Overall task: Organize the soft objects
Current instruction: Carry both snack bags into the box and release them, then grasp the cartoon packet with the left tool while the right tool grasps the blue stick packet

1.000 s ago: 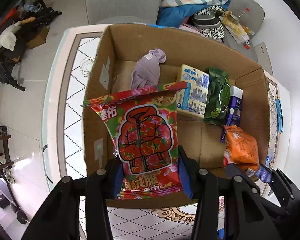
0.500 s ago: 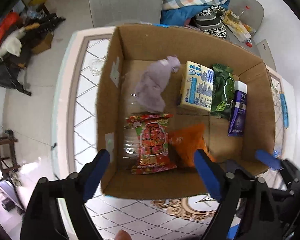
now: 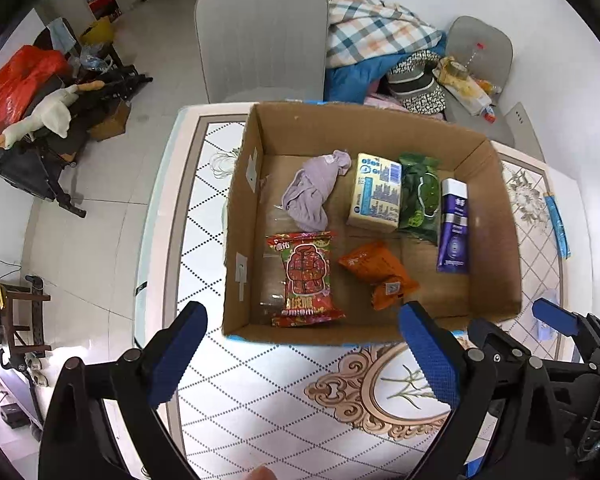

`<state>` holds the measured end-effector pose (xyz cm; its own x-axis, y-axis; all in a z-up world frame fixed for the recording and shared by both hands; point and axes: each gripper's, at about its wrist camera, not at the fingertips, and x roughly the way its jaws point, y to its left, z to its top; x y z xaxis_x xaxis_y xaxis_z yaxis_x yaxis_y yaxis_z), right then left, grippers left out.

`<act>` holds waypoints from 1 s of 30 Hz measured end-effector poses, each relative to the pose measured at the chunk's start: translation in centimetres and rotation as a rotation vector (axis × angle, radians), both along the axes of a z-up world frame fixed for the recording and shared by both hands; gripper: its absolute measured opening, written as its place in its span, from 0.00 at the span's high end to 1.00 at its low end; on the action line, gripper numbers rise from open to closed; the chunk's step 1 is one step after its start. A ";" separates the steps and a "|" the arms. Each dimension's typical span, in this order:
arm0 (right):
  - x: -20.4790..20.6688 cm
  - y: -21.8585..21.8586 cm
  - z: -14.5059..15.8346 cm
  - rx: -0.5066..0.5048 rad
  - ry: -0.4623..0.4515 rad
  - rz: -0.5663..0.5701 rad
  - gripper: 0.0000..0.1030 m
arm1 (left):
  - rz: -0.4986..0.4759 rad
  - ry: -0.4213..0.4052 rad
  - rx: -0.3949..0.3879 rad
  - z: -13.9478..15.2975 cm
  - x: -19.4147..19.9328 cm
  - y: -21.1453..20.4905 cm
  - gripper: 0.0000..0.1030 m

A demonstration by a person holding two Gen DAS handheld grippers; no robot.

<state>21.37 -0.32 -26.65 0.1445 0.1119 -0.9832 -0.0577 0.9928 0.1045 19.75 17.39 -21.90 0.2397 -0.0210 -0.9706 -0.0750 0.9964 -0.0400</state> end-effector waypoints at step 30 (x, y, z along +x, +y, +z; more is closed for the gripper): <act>-10.4 -38.5 -1.3 -0.008 0.051 -0.608 0.04 | -0.309 0.358 -0.326 -8.4 1.6 -36.3 0.05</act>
